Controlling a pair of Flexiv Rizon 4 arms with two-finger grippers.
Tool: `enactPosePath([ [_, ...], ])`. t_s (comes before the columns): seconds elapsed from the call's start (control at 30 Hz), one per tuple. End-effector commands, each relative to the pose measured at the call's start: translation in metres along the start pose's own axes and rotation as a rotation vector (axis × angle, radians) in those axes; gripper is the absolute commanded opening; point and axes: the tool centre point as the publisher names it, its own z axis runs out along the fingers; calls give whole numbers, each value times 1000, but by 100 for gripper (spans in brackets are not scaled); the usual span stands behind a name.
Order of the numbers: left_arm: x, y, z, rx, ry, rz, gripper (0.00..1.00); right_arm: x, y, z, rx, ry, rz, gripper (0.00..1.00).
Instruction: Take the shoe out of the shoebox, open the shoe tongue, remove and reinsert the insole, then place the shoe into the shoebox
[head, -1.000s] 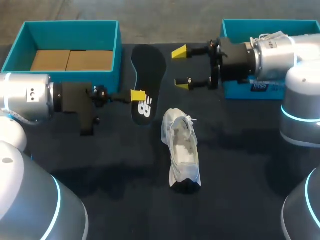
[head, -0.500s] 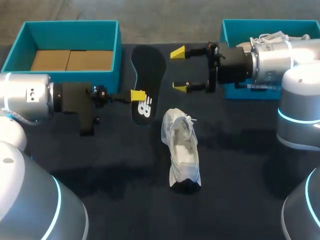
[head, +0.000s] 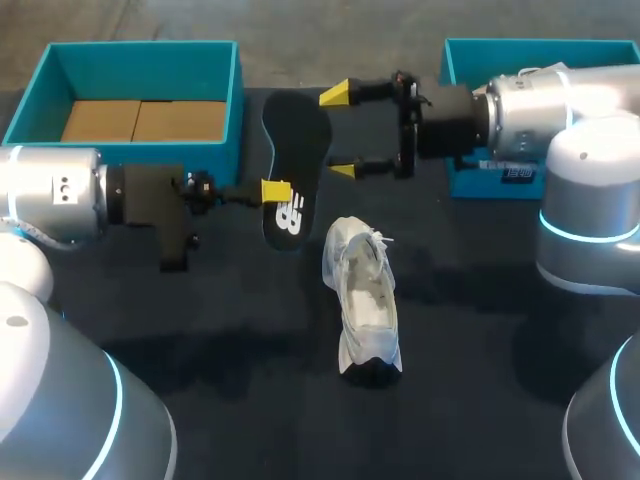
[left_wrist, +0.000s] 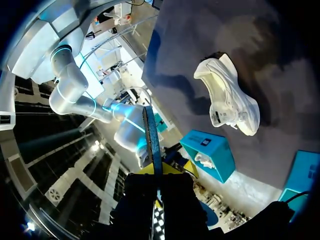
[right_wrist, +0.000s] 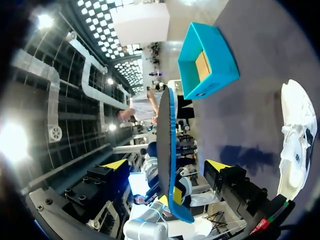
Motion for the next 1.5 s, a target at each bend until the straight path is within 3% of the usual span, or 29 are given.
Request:
enactPosePath([
  [0.03,1,-1,1,-5,-1,3,0,3,3,7,5,-13,5,96],
  [0.13,1,-1,1,-5,-1,3,0,6,3,8,7,-8,-3,96],
  [0.17,1,-1,1,-5,-1,3,0,8,3,9,8,-8,-7,90],
  [0.2,1,-1,1,-5,-1,3,0,9,3,9,8,-7,-10,75],
  [0.23,1,-1,1,-5,-1,3,0,10,3,9,8,-7,-13,69],
  [0.4,1,-1,1,-5,-1,3,0,13,4,6,5,-5,-22,49],
  [0.6,1,-1,1,-5,-1,3,0,16,5,5,4,-2,-32,41],
  [0.93,1,-1,1,-5,-1,3,0,22,5,5,7,0,-44,20],
  [1.3,1,-1,1,-5,-1,3,0,14,7,8,4,31,-21,19],
  [1.43,1,-1,1,-5,-1,3,0,13,9,10,5,42,-22,15],
  [1.5,1,-1,1,-5,-1,3,0,13,9,10,0,44,-25,7],
])
